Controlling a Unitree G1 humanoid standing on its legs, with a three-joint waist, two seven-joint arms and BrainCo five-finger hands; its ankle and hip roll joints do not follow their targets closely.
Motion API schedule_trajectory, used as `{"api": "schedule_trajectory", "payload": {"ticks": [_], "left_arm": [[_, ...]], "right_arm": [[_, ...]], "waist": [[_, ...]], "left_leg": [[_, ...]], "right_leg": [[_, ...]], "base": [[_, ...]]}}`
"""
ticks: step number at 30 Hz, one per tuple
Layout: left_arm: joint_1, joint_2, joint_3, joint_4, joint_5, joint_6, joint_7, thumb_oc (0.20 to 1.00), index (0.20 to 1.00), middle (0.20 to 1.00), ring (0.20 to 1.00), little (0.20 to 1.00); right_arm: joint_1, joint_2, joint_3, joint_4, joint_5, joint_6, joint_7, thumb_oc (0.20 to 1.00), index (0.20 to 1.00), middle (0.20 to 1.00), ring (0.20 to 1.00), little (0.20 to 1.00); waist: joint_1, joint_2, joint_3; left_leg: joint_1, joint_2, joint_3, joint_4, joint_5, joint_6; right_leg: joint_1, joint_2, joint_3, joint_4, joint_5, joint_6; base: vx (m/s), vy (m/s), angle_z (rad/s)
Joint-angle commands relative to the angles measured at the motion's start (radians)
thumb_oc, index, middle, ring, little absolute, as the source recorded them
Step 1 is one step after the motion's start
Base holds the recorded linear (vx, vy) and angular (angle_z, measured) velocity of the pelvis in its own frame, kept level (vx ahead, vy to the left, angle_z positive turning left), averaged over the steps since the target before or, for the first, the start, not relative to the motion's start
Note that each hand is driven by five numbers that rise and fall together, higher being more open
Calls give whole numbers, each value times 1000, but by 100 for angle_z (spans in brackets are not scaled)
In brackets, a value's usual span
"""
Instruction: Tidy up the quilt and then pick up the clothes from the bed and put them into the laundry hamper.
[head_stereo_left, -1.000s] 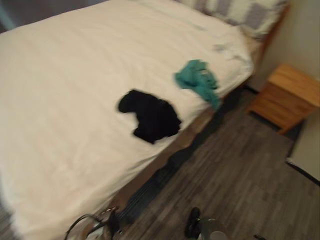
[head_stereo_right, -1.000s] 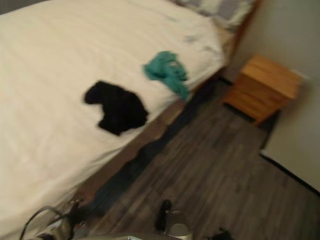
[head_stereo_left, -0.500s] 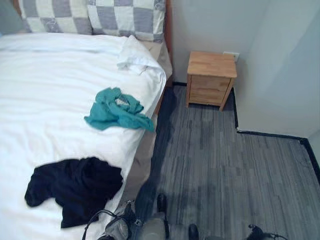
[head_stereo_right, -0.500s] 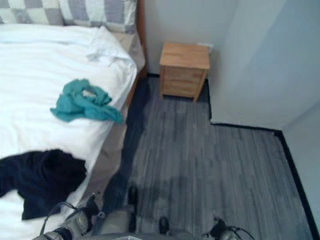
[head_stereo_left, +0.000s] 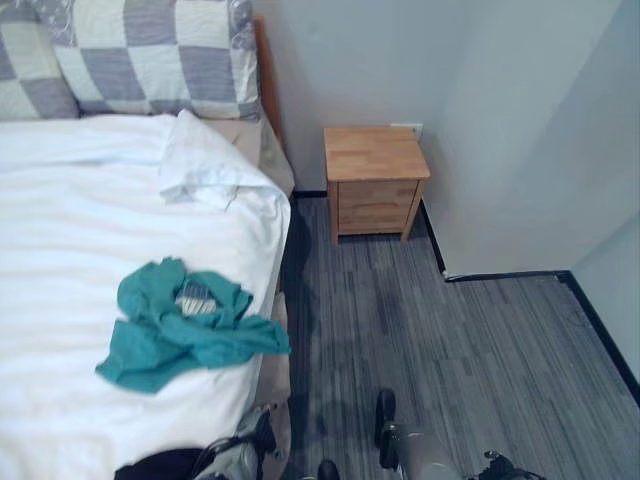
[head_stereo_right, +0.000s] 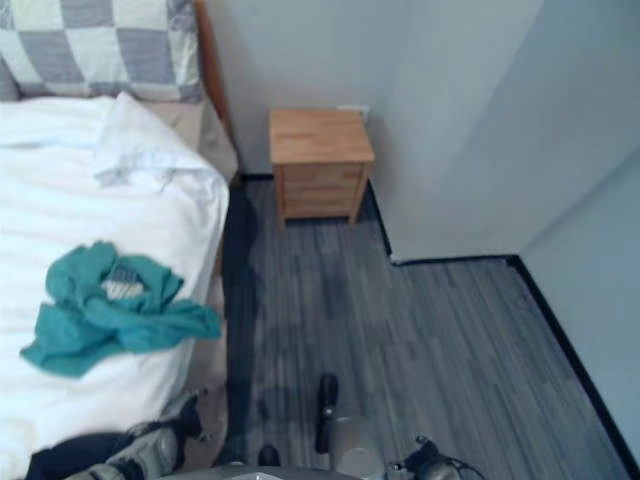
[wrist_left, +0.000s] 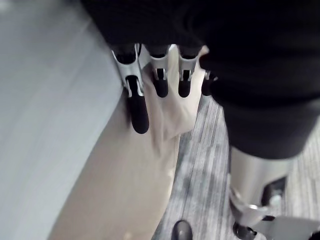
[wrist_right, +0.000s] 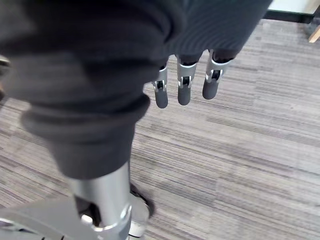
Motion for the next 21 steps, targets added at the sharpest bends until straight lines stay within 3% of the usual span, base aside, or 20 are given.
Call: {"api": "schedule_trajectory", "payload": {"ticks": [1, 2, 4, 5, 6, 8, 9, 11, 12, 13, 14, 15, 16, 17, 19, 20, 21], "left_arm": [[-110, 62, 39, 5, 18, 17, 15, 1000, 1000, 1000, 1000, 1000], [-114, 64, 41, -1, -8, 19, 33, 1000, 1000, 1000, 1000, 1000], [-117, 62, 42, -3, -16, 16, 38, 1000, 1000, 1000, 1000, 1000], [-109, 55, 53, -13, -27, 8, 45, 1000, 1000, 1000, 1000, 1000], [-109, 55, 53, -13, -27, 8, 45, 1000, 1000, 1000, 1000, 1000], [-96, 46, 57, -22, -28, -1, 41, 1000, 1000, 1000, 1000, 1000], [-86, 46, 59, -26, -14, 5, 38, 1000, 1000, 1000, 1000, 1000], [-85, 41, 50, -33, 0, 6, 24, 1000, 1000, 1000, 1000, 1000], [-77, 47, 54, -33, -7, 10, 23, 1000, 1000, 1000, 1000, 1000], [-81, 43, 53, -28, -12, 7, 23, 1000, 1000, 1000, 1000, 1000], [-70, 37, 67, -17, -20, 24, 25, 1000, 1000, 1000, 1000, 1000], [-70, 37, 67, -17, -20, 24, 25, 1000, 1000, 1000, 1000, 1000], [-69, 38, 77, -11, -34, 26, 30, 1000, 1000, 1000, 1000, 1000], [-67, 40, 83, -6, -39, 32, 35, 1000, 1000, 1000, 1000, 1000], [-56, 42, 91, 2, -42, 34, 43, 1000, 1000, 1000, 1000, 1000], [-56, 42, 91, 2, -42, 34, 43, 1000, 1000, 1000, 1000, 1000], [-47, 49, 99, 15, -42, 32, 49, 1000, 1000, 1000, 1000, 1000]], "right_arm": [[-59, -71, 2, -7, 38, -4, -16, 1000, 1000, 1000, 1000, 1000], [-76, -79, 10, -18, 34, -4, -19, 1000, 1000, 1000, 1000, 1000], [-83, -74, 22, -12, 26, -3, -15, 1000, 1000, 1000, 1000, 1000], [-88, -74, 42, -2, 9, -3, -4, 1000, 1000, 1000, 1000, 1000], [-88, -74, 42, -2, 9, -3, -4, 1000, 1000, 1000, 1000, 1000], [-81, -78, 36, 12, 7, -7, 3, 1000, 1000, 1000, 1000, 1000], [-68, -81, 26, 14, 7, -9, 2, 1000, 1000, 1000, 1000, 1000], [-60, -71, 30, 28, -7, -2, 11, 1000, 1000, 1000, 1000, 1000], [-66, -61, 45, 30, -17, -4, 18, 1000, 1000, 1000, 1000, 1000], [-62, -53, 39, 36, -22, -7, 10, 1000, 1000, 1000, 1000, 1000], [-64, -37, 22, 22, -9, 8, 18, 1000, 1000, 1000, 1000, 1000], [-64, -37, 22, 22, -9, 8, 18, 1000, 1000, 1000, 1000, 1000], [-77, -37, 8, -2, 11, 4, 11, 1000, 1000, 1000, 1000, 1000], [-81, -36, 4, -19, 17, 1, 5, 1000, 1000, 1000, 1000, 1000], [-84, -35, 0, -36, 26, -3, -8, 1000, 1000, 1000, 1000, 1000], [-84, -35, 0, -36, 26, -3, -8, 1000, 1000, 1000, 1000, 1000], [-81, -39, -5, -46, 40, -7, -16, 1000, 1000, 1000, 1000, 1000]], "waist": [[23, -27, 84], [56, -53, 113], [77, -59, 115], [109, -46, 100], [110, -49, 99], [123, -30, 75], [123, -32, 68], [115, -32, 47], [138, -45, 48], [141, -44, 46], [129, -47, 52], [129, -48, 52], [115, -31, 62], [109, -13, 67], [97, 3, 74], [96, 6, 72], [86, 1, 70]], "left_leg": [[-158, 91, -87, 598, 193, -73], [-294, 86, -109, 697, 166, -53], [-341, 79, -101, 668, 155, -45], [-362, 70, -72, 465, 120, -28], [-359, 66, -70, 456, 127, -27], [-375, 83, 23, 181, 165, -27], [-355, 83, 131, 72, 207, -28], [-294, 83, 228, 16, 179, -6], [-308, 57, 200, 46, 190, 23], [-286, 36, 181, 28, 175, 40], [-222, 1, 152, 13, 140, 87], [-222, -1, 153, 12, 141, 88], [-177, 2, 119, -17, 139, 99], [-143, 11, 92, -48, 140, 106], [-91, 10, 23, -78, 137, 107], [-95, 14, 21, -79, 139, 106], [-62, 11, -43, -88, 131, 94]], "right_leg": [[176, 5, 43, -226, 43, 43], [251, -4, 71, -266, 21, 33], [280, -10, 87, -284, 11, 34], [336, -16, 104, -321, -14, 54], [334, -20, 105, -322, -12, 55], [379, -20, 79, -334, -40, 70], [411, -23, 62, -335, -59, 80], [415, -20, 35, -267, -106, 88], [400, -15, 27, -167, -101, 89], [364, -32, -9, -31, -59, 120], [291, -87, -10, 200, 99, 204], [289, -90, -9, 205, 96, 205], [212, -91, 26, 357, 149, 194], [141, -87, 51, 458, 140, 186], [62, -73, 81, 473, 86, 166], [62, -70, 79, 468, 90, 164], [33, -75, 101, 299, 63, 146]], "base": [[487, -140, 18], [267, -30, 8], [480, 73, -71], [524, 152, -96], [549, 203, -65], [459, 173, -32], [561, 165, 7], [499, 135, 39], [383, 128, 67], [491, 169, 58], [411, 149, 48], [420, 154, 81], [244, 77, 114], [378, 81, 146], [318, -3, 117], [400, -132, 166], [409, -192, 149]]}}
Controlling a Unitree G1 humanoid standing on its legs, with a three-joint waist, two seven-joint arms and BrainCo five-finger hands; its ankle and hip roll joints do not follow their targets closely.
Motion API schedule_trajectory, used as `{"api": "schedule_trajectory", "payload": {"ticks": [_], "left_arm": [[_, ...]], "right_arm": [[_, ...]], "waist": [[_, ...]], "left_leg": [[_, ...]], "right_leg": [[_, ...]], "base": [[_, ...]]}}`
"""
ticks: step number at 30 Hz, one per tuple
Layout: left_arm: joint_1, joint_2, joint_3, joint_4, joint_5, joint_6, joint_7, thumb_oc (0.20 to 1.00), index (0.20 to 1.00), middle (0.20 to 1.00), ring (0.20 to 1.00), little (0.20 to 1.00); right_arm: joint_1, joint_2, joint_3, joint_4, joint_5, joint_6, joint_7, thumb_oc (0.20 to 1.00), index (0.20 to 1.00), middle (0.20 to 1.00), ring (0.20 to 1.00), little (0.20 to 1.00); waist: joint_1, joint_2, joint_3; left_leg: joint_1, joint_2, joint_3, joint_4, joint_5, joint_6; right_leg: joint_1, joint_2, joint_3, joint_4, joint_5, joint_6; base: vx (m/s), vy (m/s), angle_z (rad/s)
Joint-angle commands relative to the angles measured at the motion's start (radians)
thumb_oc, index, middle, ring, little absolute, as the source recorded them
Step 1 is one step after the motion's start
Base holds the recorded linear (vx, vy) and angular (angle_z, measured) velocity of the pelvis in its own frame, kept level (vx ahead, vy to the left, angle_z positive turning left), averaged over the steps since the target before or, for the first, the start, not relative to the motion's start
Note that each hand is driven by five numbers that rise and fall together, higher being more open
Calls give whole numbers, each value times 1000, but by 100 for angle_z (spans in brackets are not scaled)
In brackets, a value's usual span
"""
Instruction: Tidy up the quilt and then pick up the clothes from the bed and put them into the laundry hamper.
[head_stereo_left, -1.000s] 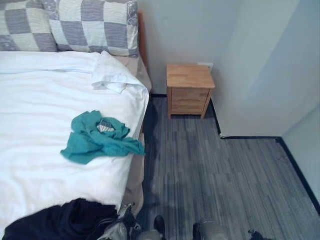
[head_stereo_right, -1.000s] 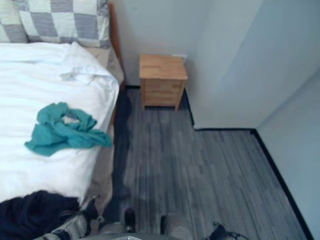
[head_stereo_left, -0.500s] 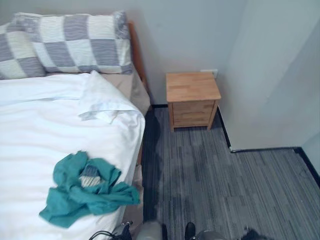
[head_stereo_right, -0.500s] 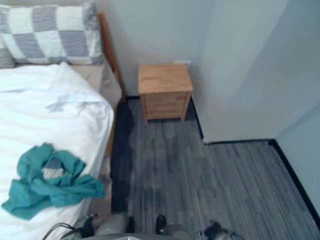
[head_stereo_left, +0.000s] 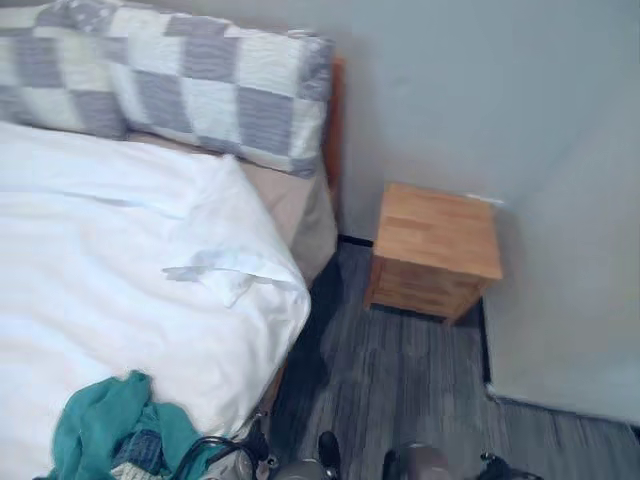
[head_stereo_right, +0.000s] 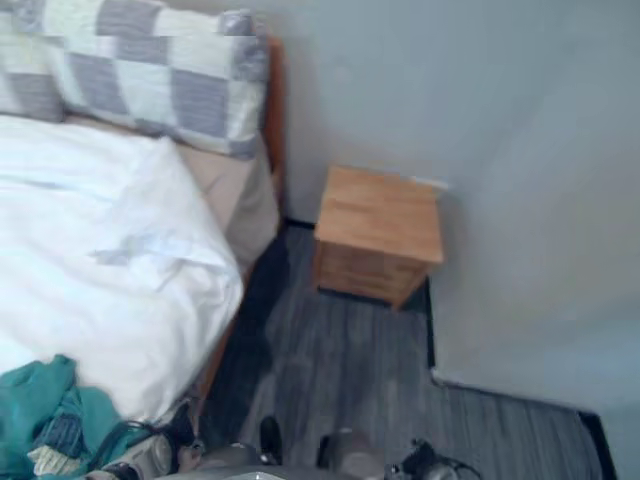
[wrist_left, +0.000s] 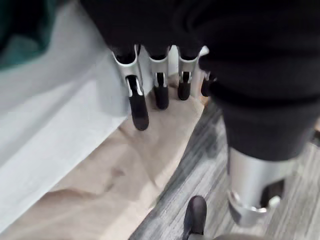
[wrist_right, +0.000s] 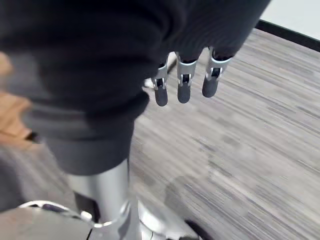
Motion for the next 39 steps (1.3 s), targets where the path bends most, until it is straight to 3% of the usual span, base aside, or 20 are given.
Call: {"api": "schedule_trajectory", "payload": {"ticks": [1, 3, 5, 6, 11, 13, 14, 15, 17, 18, 20, 22, 23, 25, 27, 29, 30, 31, 35, 39], "left_arm": [[2, 48, 39, 6, -13, 20, 44, 1000, 1000, 1000, 1000, 1000], [-7, 50, 49, 24, -14, 16, 50, 1000, 1000, 1000, 1000, 1000], [-14, 58, 73, 30, -39, 11, 56, 1000, 1000, 1000, 1000, 1000], [-9, 61, 76, 33, -48, 15, 61, 1000, 1000, 1000, 1000, 1000], [32, 97, 103, 28, -80, 15, 64, 1000, 1000, 1000, 1000, 1000], [42, 88, 111, 23, -102, 19, 68, 1000, 1000, 1000, 1000, 1000], [38, 82, 104, 21, -93, 24, 66, 1000, 1000, 1000, 1000, 1000], [37, 82, 104, 21, -93, 24, 66, 1000, 1000, 1000, 1000, 1000], [56, 106, 114, -17, -60, 30, 62, 1000, 1000, 1000, 1000, 1000], [56, 106, 114, -18, -59, 31, 61, 1000, 1000, 1000, 1000, 1000], [87, 116, 92, -45, 13, 18, 38, 1000, 1000, 1000, 1000, 1000], [100, 117, 93, -59, 15, 15, 38, 1000, 1000, 1000, 1000, 1000], [96, 114, 77, -56, 43, 13, 16, 1000, 1000, 1000, 1000, 1000], [102, 118, 73, -57, 53, 15, 13, 1000, 1000, 1000, 1000, 1000], [95, 136, 67, -53, 68, 17, 18, 1000, 1000, 1000, 1000, 1000], [80, 152, 70, -57, 62, 13, 21, 1000, 1000, 1000, 1000, 1000], [32, 176, 55, -56, 62, 19, 19, 1000, 1000, 1000, 1000, 1000], [25, 184, 48, -57, 59, 4, 20, 1000, 1000, 1000, 1000, 1000], [23, 179, 105, -96, -52, 2, 44, 1000, 1000, 1000, 1000, 1000], [10, 179, 37, -111, -19, 0, 48, 1000, 1000, 1000, 1000, 1000]], "right_arm": [[-46, -43, -24, -32, 43, -9, -35, 1000, 1000, 1000, 1000, 1000], [-41, -50, -34, -22, 50, -6, -39, 1000, 1000, 1000, 1000, 1000], [-36, -50, -40, 11, 52, 2, -29, 1000, 1000, 1000, 1000, 1000], [-29, -48, -41, 25, 49, 7, -28, 1000, 1000, 1000, 1000, 1000], [-20, -51, -3, 41, -11, 16, -3, 1000, 1000, 1000, 1000, 1000], [-28, -84, -14, -3, -8, 9, -22, 1000, 1000, 1000, 1000, 1000], [-40, -128, -54, -56, 35, -2, -40, 1000, 1000, 1000, 1000, 1000], [-40, -128, -55, -57, 35, -2, -40, 1000, 1000, 1000, 1000, 1000], [-68, -229, -107, -177, 50, -14, -88, 1000, 1000, 1000, 1000, 1000], [-67, -229, -108, -179, 50, -13, -87, 1000, 1000, 1000, 1000, 1000], [-65, -351, -214, -335, 49, -24, -134, 1000, 1000, 1000, 1000, 1000], [-72, -410, -237, -429, 25, -25, -147, 1000, 1000, 1000, 1000, 1000], [-58, -472, -293, -566, -4, -40, -165, 1000, 1000, 1000, 1000, 1000], [-87, -504, -298, -620, -22, -42, -172, 1000, 1000, 1000, 1000, 1000], [-158, -558, -292, -682, -53, -57, -202, 1000, 1000, 1000, 1000, 1000], [-218, -604, -273, -748, -65, -63, -210, 1000, 1000, 1000, 1000, 1000], [-267, -669, -251, -784, -78, -60, -208, 1000, 1000, 1000, 1000, 1000], [-306, -694, -237, -817, -79, -65, -188, 1000, 1000, 1000, 1000, 1000], [-470, -680, -85, -852, -83, -62, -154, 1000, 1000, 1000, 1000, 1000], [-649, -625, 73, -829, -71, -59, -119, 1000, 1000, 1000, 1000, 1000]], "waist": [[10, 17, 16], [-5, 1, 12], [-13, -11, 14], [-10, -15, 14], [14, -35, -1], [25, -30, 6], [7, -33, 10], [5, -35, 8], [-9, -52, 16], [-11, -52, 11], [-35, -22, -5], [-33, -26, -1], [-47, -32, -2], [-46, -35, 9], [-41, -41, 34], [-38, -41, 64], [-36, -41, 83], [-28, -51, 85], [-1, -38, 86], [27, -7, 125]], "left_leg": [[22, 58, -53, 38, -105, -145], [39, 49, -137, 42, -135, -162], [69, 58, -210, 26, -159, -186], [76, 73, -232, 35, -172, -198], [44, 143, -360, 125, -190, -259], [-1, 163, -349, 157, -169, -276], [-72, 178, -213, 182, -141, -276], [-76, 176, -214, 182, -138, -275], [-150, 183, 58, 295, -157, -263], [-158, 182, 57, 298, -155, -262], [-97, 204, 221, 182, -138, -265], [-108, 195, 205, 160, -107, -255], [-90, 187, 183, 116, -127, -244], [-97, 178, 191, 107, -113, -225], [-103, 170, 173, 102, -113, -212], [-121, 163, 125, 104, -110, -216], [-154, 154, 75, 116, -116, -227], [-171, 150, 47, 136, -119, -230], [-195, 154, 18, 155, -106, -237], [-229, 164, -12, 144, -72, -252]], "right_leg": [[70, -1, 37, -498, 163, 24], [85, -14, 174, -778, 183, 35], [72, -18, 350, -896, 245, 80], [67, -37, 358, -906, 264, 85], [125, -41, 212, -864, 227, 58], [163, -48, 116, -856, 195, 37], [212, -78, 17, -877, 181, 33], [209, -80, 15, -879, 184, 34], [237, -94, -82, -889, 173, 20], [230, -95, -83, -889, 176, 19], [243, -80, -160, -856, 142, 34], [223, -91, -187, -815, 153, 28], [196, -123, -201, -710, 146, 57], [158, -145, -202, -649, 185, 61], [101, -158, -137, -562, 227, 90], [73, -98, -10, -610, 183, 87], [83, -62, 99, -735, 137, 69], [105, -66, 125, -781, 131, 60], [102, -62, 106, -802, 150, 37], [72, -48, 79, -790, 137, 21]], "base": [[559, -280, 129], [459, -252, 139], [430, -299, 231], [362, -358, 174], [288, -452, 169], [72, -307, 109], [-44, -176, 118], [-86, -148, 138], [-147, -93, 196], [-127, -29, 155], [83, 70, 59], [1, 103, 102], [-20, 100, 103], [-58, 70, 55], [-115, 0, 60], [-116, -120, 55], [-93, -185, 79], [-48, -215, 132], [38, -191, 115], [-45, -113, 30]]}}
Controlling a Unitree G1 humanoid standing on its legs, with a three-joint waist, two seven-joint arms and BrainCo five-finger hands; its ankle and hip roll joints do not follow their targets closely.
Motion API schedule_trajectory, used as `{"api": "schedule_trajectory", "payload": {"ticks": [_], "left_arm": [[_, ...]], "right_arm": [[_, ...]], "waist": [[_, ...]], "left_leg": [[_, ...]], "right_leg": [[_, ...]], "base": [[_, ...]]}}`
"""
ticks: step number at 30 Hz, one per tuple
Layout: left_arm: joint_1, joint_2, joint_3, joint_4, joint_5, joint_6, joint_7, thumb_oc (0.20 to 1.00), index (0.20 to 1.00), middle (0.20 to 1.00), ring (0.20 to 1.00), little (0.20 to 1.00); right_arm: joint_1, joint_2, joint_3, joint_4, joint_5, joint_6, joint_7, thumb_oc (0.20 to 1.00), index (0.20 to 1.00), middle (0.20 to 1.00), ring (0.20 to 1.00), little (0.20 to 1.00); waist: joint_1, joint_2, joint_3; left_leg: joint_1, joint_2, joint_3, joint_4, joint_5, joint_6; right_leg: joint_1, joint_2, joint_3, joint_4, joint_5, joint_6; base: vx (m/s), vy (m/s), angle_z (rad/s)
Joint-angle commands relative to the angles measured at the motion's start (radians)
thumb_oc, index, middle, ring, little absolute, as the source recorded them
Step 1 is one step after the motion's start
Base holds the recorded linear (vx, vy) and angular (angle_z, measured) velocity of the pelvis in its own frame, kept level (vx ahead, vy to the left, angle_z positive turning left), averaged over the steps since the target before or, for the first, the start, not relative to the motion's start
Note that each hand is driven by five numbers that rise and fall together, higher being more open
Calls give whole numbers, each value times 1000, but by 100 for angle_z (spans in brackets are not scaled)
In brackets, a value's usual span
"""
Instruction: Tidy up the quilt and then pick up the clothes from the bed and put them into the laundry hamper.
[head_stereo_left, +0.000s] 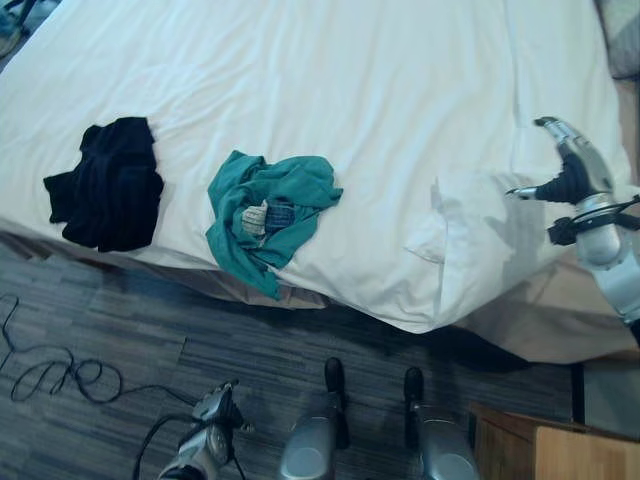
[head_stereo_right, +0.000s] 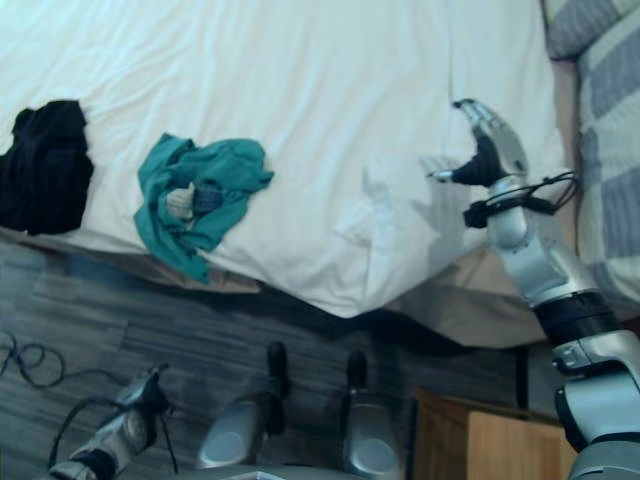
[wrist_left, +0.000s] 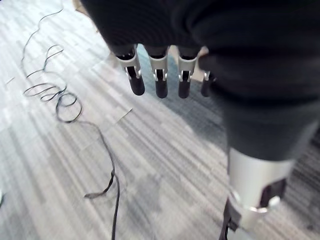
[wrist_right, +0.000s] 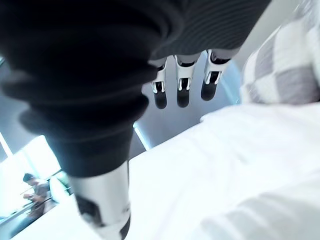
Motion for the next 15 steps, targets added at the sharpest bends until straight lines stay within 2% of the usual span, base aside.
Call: {"api": "schedule_trajectory", "payload": {"ticks": [1, 5, 7, 8, 12, 14, 15], "left_arm": [[-37, 40, -38, 19, 19, -5, 17, 1000, 1000, 1000, 1000, 1000], [-48, 8, -59, 19, 14, 3, 24, 1000, 1000, 1000, 1000, 1000], [-47, -3, -73, 8, 23, 4, 27, 1000, 1000, 1000, 1000, 1000], [-42, -7, -78, 8, 33, 2, 23, 1000, 1000, 1000, 1000, 1000], [-37, -12, -61, 16, 33, 2, 18, 1000, 1000, 1000, 1000, 1000], [-29, -18, -36, 29, 55, 11, 8, 1000, 1000, 1000, 1000, 1000], [-17, -20, -6, 36, 74, 19, 0, 1000, 1000, 1000, 1000, 1000]], "right_arm": [[-48, 10, 22, 59, -19, 0, 0, 1000, 1000, 1000, 1000, 1000], [-80, 96, 122, 101, -43, 4, 38, 1000, 1000, 1000, 1000, 1000], [-84, 137, 171, 187, -90, 23, 48, 1000, 1000, 1000, 1000, 1000], [-70, 147, 176, 249, -101, 28, 57, 200, 200, 200, 200, 200], [39, 98, 89, 235, -65, 29, 60, 200, 200, 200, 200, 200], [196, 27, -59, 109, -37, 10, 36, 200, 200, 200, 200, 200], [350, -13, -209, -22, -69, -1, 7, 200, 200, 200, 200, 200]], "waist": [[-20, -61, -13], [-8, -43, 4], [-11, -35, 5], [-13, -34, 2], [-36, -39, -12], [-69, -48, -29], [-91, -54, -44]], "left_leg": [[23, 18, -33, 101, -128, -42], [10, 30, -45, 86, -104, -49], [13, 38, -49, 71, -93, -54], [23, 42, -47, 60, -90, -57], [44, 48, -38, 47, -86, -61], [70, 51, -21, 32, -88, -63], [94, 54, -8, 20, -94, -63]], "right_leg": [[66, -82, -18, -59, -35, 82], [57, -74, -44, -60, -39, 71], [58, -66, -50, -61, -43, 66], [65, -61, -51, -67, -46, 64], [83, -54, -47, -85, -44, 63], [103, -54, -42, -105, -39, 66], [117, -55, -35, -122, -32, 69]], "base": [[-50, -83, -6], [-19, -85, 9], [-12, -68, 12], [-5, -40, 21], [0, -7, 5], [34, 50, -4], [41, 57, -3]]}}
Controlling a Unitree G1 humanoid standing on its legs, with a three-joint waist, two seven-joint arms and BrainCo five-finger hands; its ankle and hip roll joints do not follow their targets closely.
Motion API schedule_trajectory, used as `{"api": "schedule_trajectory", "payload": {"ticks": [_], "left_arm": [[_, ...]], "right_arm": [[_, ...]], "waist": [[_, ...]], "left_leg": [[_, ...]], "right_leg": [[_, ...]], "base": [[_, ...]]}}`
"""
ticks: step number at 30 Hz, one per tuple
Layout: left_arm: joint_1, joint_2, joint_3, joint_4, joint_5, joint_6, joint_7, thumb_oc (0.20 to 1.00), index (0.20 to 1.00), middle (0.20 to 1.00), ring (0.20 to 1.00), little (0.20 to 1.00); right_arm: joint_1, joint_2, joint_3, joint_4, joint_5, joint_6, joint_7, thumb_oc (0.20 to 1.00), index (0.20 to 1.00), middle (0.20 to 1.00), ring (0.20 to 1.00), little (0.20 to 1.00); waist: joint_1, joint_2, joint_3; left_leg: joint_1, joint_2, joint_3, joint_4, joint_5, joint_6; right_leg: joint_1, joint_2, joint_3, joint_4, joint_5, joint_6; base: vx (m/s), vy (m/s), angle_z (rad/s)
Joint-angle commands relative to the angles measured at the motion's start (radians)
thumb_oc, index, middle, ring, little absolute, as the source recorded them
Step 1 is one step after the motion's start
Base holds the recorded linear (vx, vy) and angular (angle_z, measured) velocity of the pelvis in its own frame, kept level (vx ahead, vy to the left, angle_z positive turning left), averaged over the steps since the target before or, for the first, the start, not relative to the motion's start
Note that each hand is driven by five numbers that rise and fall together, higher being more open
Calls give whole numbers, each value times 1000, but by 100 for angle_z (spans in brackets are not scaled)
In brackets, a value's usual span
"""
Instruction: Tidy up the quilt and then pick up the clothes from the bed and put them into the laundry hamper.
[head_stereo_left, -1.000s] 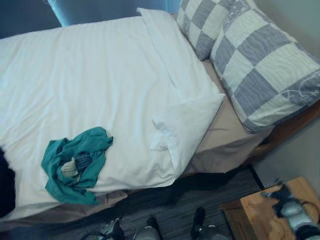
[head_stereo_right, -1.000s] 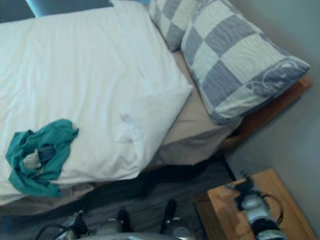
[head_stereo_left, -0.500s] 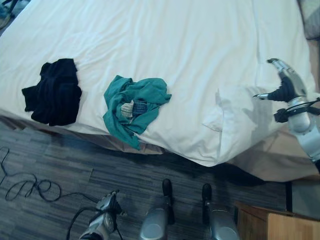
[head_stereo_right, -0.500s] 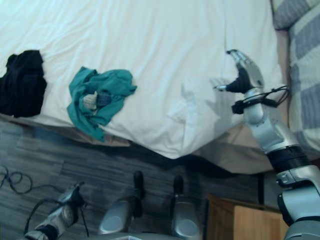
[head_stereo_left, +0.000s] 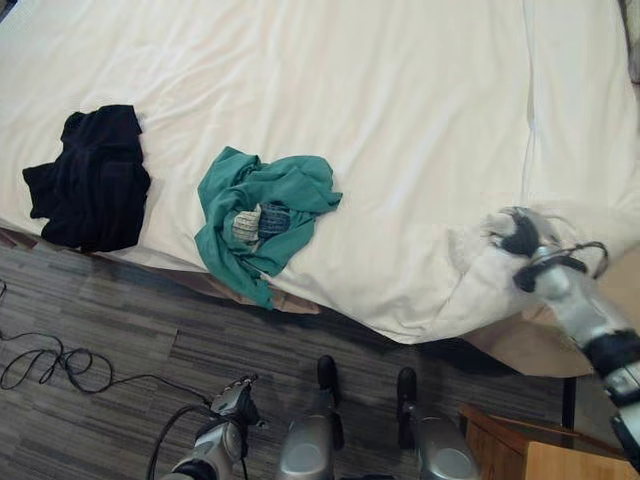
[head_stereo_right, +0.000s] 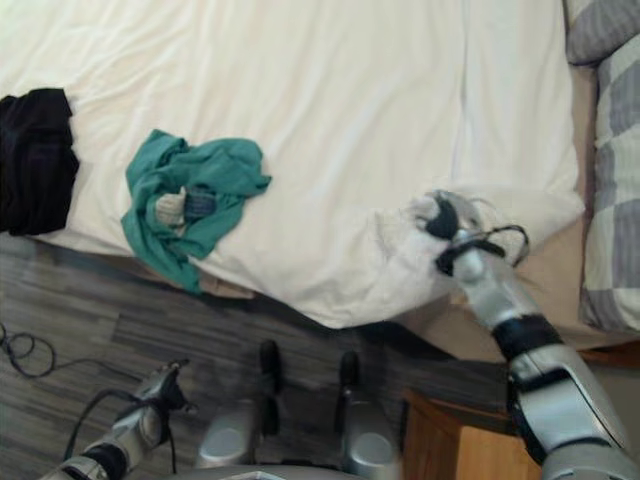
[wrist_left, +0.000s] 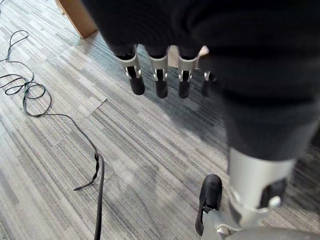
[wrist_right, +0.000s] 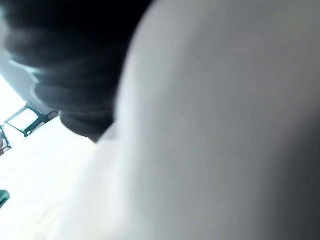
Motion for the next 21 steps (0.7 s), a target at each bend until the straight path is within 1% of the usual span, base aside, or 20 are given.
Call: {"api": "schedule_trajectory", "payload": {"ticks": [1, 2, 3, 4, 6, 7, 8, 10, 12, 13, 14, 15, 16, 17, 18, 19, 21], "left_arm": [[48, 5, 46, 45, 67, 20, -11, 1000, 1000, 1000, 1000, 1000], [61, -2, 77, 47, 85, 20, -11, 1000, 1000, 1000, 1000, 1000], [77, -12, 95, 50, 101, 23, -13, 1000, 1000, 1000, 1000, 1000], [92, -22, 118, 45, 109, 26, -17, 1000, 1000, 1000, 1000, 1000], [101, -30, 130, 43, 110, 30, -18, 1000, 1000, 1000, 1000, 1000], [106, -38, 127, 39, 112, 33, -17, 1000, 1000, 1000, 1000, 1000], [108, -39, 123, 32, 113, 33, -18, 1000, 1000, 1000, 1000, 1000], [105, -41, 106, 19, 111, 31, -19, 1000, 1000, 1000, 1000, 1000], [102, -42, 95, 10, 102, 29, -17, 1000, 1000, 1000, 1000, 1000], [99, -40, 88, 0, 91, 27, -17, 1000, 1000, 1000, 1000, 1000], [90, -37, 71, -7, 84, 25, -18, 1000, 1000, 1000, 1000, 1000], [89, -37, 75, -8, 83, 25, -19, 1000, 1000, 1000, 1000, 1000], [81, -31, 57, -13, 82, 24, -18, 1000, 1000, 1000, 1000, 1000], [80, -32, 60, -13, 81, 24, -18, 1000, 1000, 1000, 1000, 1000], [72, -26, 38, -18, 81, 21, -18, 1000, 1000, 1000, 1000, 1000], [56, -24, 14, -16, 83, 19, -17, 1000, 1000, 1000, 1000, 1000], [44, -24, -12, -11, 81, 15, -14, 1000, 1000, 1000, 1000, 1000]], "right_arm": [[203, -120, -190, -183, 1, -7, -59, 360, 360, 360, 360, 360], [330, -116, -322, -276, -20, -29, -99, 1000, 1000, 1000, 1000, 1000], [494, -63, -480, -385, -23, -44, -126, 1000, 1000, 1000, 1000, 1000], [601, 17, -592, -436, -14, -40, -165, 1000, 1000, 1000, 1000, 1000], [648, 81, -674, -462, 16, -31, -210, 1000, 1000, 1000, 1000, 1000], [646, 114, -706, -469, 54, -30, -245, 1000, 1000, 1000, 1000, 1000], [640, 137, -736, -486, 91, -34, -275, 1000, 1000, 1000, 1000, 1000], [601, 161, -770, -524, 143, -57, -328, 1000, 1000, 1000, 1000, 1000], [548, 162, -760, -554, 181, -81, -347, 1000, 1000, 1000, 1000, 1000], [493, 153, -724, -568, 208, -95, -337, 1000, 1000, 1000, 1000, 1000], [416, 124, -652, -556, 208, -91, -323, 884, 884, 884, 884, 884], [408, 121, -647, -551, 208, -92, -324, 322, 322, 322, 322, 322], [348, 100, -573, -536, 196, -80, -300, 200, 200, 200, 200, 200], [340, 98, -568, -529, 196, -81, -301, 200, 200, 200, 200, 200], [267, 71, -476, -439, 185, -62, -286, 200, 200, 200, 200, 200], [174, 38, -349, -264, 165, -22, -262, 200, 200, 200, 200, 200], [88, 40, -261, -67, 181, 5, -255, 200, 200, 200, 200, 200]], "waist": [[-61, -51, -84], [-92, -58, -99], [-106, -66, -122], [-124, -72, -139], [-138, -77, -152], [-147, -78, -157], [-150, -80, -162], [-149, -80, -167], [-142, -79, -167], [-132, -79, -164], [-113, -77, -161], [-115, -77, -159], [-94, -72, -150], [-98, -72, -148], [-77, -66, -136], [-58, -57, -118], [-46, -48, -103]], "left_leg": [[19, 44, 14, 65, -132, -62], [37, 45, 28, 56, -139, -61], [57, 46, 50, 42, -144, -60], [77, 47, 69, 35, -151, -58], [93, 47, 80, 30, -157, -55], [103, 46, 86, 28, -166, -53], [101, 45, 88, 27, -162, -51], [109, 42, 90, 26, -167, -48], [114, 40, 91, 30, -172, -46], [117, 39, 88, 34, -176, -46], [116, 37, 82, 37, -175, -46], [116, 37, 82, 37, -176, -46], [110, 36, 74, 41, -172, -47], [109, 36, 73, 42, -173, -47], [99, 33, 62, 46, -168, -48], [84, 29, 50, 52, -163, -48], [72, 24, 41, 58, -161, -48]], "right_leg": [[25, -67, 3, -68, -30, 81], [34, -70, 11, -85, -18, 88], [45, -73, 21, -112, -1, 97], [55, -74, 33, -128, 7, 104], [62, -74, 44, -132, 9, 106], [66, -74, 49, -130, 5, 108], [61, -74, 53, -129, 11, 107], [60, -73, 61, -123, 8, 107], [62, -72, 66, -118, 5, 106], [66, -75, 65, -117, 3, 103], [68, -78, 60, -115, 1, 101], [68, -78, 61, -115, 1, 101], [67, -82, 53, -111, -1, 99], [67, -82, 53, -110, -1, 99], [66, -86, 41, -108, -2, 96], [63, -92, 29, -105, -1, 94], [62, -97, 18, -105, 1, 93]], "base": [[71, 71, -21], [84, 77, -55], [120, 117, -77], [110, 91, -75], [74, 62, -53], [31, 51, -44], [22, 41, -37], [2, 33, -27], [5, 24, -8], [0, 0, 0], [0, 0, 0], [-43, -21, 2], [-30, -17, 18], [-64, -33, 30], [-86, -20, 41], [-99, -17, 27], [-66, 1, 23]]}}
